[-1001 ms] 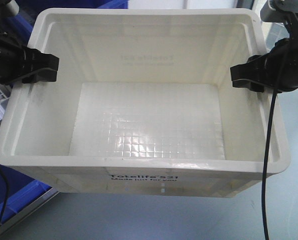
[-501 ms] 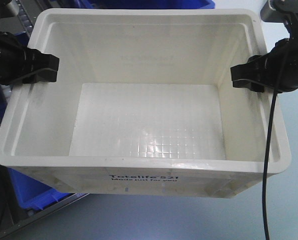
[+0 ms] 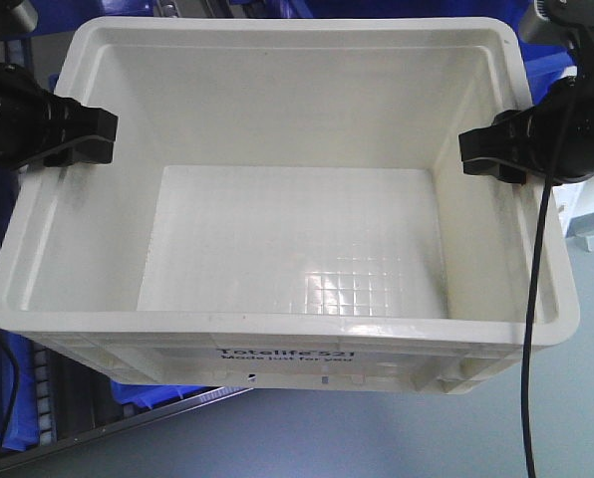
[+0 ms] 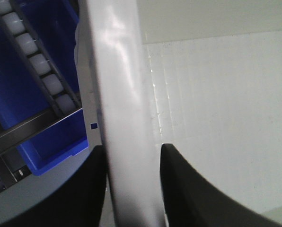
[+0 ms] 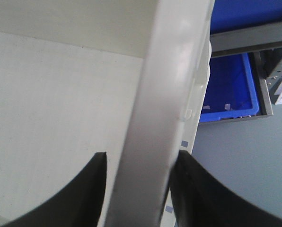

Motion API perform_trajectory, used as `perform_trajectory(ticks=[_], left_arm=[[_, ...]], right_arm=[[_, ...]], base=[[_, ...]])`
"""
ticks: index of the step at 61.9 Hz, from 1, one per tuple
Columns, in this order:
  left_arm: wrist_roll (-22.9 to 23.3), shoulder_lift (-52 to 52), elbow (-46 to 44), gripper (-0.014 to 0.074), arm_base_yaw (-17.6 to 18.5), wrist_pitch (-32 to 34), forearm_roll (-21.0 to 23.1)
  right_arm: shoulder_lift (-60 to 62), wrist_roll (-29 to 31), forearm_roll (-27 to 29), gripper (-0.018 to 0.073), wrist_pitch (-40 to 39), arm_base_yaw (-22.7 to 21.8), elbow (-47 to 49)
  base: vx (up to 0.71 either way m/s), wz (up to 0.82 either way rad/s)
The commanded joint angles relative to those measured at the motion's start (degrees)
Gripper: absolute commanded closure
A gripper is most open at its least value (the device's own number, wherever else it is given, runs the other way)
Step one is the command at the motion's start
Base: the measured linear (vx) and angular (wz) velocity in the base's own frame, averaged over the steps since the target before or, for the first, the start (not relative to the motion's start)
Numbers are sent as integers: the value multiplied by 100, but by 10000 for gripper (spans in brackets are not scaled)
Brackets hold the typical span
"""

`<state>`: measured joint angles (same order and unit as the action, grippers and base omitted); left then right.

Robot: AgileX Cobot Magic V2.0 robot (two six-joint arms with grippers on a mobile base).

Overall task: Move bin from left to right shelf
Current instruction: 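Carry the tote with both grippers toward the other blue-bin shelf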

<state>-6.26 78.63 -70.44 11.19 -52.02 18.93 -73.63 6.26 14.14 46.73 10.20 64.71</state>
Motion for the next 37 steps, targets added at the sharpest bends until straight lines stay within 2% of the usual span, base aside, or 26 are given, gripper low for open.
perform_trajectory(ticks=[1, 37], left_arm=[[-209, -299, -213, 598, 45, 229, 406], [-209, -299, -213, 598, 45, 236, 406]], right_arm=[[204, 77, -43, 567, -674, -30, 223], [204, 77, -43, 567, -675, -30, 223]], base=[[12, 37], [12, 22]])
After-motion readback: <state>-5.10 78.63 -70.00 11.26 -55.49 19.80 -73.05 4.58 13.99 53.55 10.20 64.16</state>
